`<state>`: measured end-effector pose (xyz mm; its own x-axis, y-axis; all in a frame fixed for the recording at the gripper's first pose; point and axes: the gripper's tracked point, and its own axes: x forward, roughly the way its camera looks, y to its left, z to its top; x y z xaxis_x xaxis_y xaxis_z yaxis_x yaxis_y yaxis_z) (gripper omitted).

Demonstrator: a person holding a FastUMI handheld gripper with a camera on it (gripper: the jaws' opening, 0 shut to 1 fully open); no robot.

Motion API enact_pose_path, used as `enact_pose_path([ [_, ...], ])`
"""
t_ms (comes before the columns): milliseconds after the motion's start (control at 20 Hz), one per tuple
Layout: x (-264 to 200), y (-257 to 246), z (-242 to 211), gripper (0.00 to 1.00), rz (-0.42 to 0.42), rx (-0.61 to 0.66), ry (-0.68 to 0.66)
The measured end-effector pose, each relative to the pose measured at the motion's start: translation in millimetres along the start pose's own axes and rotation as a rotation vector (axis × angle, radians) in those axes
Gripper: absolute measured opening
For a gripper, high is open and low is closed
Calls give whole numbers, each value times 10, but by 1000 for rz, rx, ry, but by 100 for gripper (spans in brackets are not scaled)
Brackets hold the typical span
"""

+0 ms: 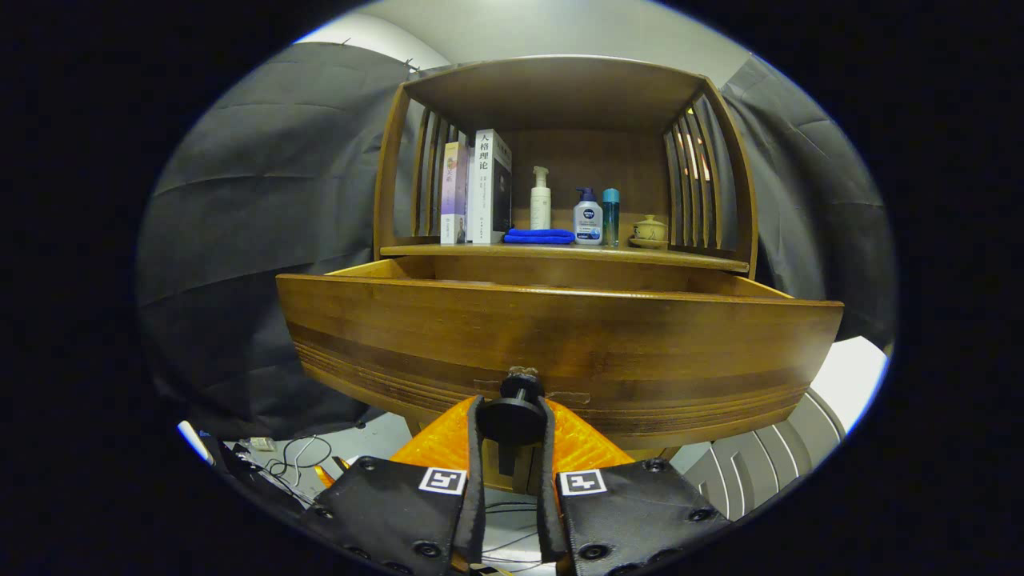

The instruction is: Pull open the drawer, take out the items inside it, and place them on the countertop above the cabinet.

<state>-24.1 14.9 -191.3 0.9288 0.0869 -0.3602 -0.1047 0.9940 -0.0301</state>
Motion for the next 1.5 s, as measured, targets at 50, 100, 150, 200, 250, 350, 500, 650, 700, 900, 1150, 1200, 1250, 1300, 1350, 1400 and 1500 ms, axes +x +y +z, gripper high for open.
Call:
enact_pose_path([
  [50,-45,11,-10,28,6,-1,0],
  [100,-78,31,-38,28,12,-2,6],
  [150,-126,50,-51,28,19,-3,5],
  [200,-152,77,-67,29,26,-7,8],
  [250,-195,97,-77,29,30,-10,6],
  [350,-268,136,-114,28,36,-14,7],
  [500,-340,156,-166,29,49,-12,17],
  [650,-415,176,-196,28,57,-4,28],
  [700,-410,183,-192,28,58,-11,26],
  [900,-410,188,-183,37,65,-11,16],
  [1150,-531,127,185,64,57,-35,-109],
  [1200,-542,103,304,70,54,-39,-130],
  [1250,-574,74,425,75,44,-41,-160],
  [1300,-602,72,578,81,40,-41,-190],
  [1350,-623,79,698,87,45,-45,-211],
  [1400,-621,88,790,93,51,-52,-225],
  [1500,-611,111,1024,98,71,-67,-246],
])
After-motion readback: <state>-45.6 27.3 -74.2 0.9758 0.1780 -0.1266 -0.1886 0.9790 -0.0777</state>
